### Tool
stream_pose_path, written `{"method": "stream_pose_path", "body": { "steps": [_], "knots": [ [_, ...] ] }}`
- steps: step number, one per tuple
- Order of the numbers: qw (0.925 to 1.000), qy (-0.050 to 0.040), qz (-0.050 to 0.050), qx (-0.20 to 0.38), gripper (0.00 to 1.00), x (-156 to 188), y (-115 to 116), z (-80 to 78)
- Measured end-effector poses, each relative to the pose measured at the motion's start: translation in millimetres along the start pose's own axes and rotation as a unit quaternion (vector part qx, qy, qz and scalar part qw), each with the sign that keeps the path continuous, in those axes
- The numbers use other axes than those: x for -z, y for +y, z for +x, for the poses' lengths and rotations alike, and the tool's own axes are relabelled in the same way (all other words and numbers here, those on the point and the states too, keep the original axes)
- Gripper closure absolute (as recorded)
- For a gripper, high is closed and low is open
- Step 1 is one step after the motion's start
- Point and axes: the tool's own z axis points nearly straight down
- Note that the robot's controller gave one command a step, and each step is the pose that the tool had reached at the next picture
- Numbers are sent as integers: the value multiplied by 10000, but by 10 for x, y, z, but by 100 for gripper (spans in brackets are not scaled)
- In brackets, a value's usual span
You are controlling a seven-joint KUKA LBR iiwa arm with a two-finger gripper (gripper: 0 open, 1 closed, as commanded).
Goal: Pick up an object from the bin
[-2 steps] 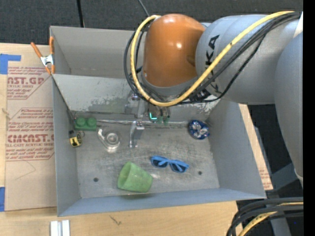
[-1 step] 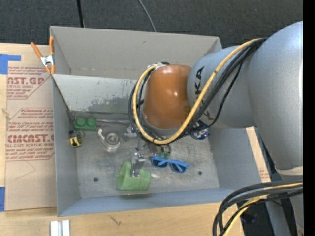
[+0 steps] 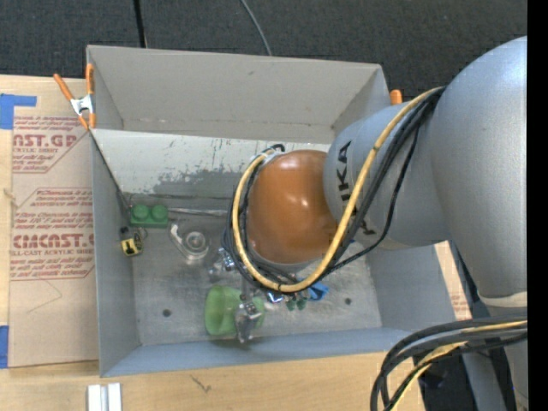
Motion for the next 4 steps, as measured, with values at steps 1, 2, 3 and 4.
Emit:
{"method": "stream_pose_path", "body": {
  "steps": [1, 2, 3, 4],
  "knots": [
    [9999, 24, 6, -120, 0, -57, -139, 41],
    [9999, -81, 31, -89, 0, -383, 24, -53],
    [10000, -14, 18, -92, 0, -367, 17, -76],
    [10000, -15, 16, -93, 100, -356, 17, -78]
  ]
}}
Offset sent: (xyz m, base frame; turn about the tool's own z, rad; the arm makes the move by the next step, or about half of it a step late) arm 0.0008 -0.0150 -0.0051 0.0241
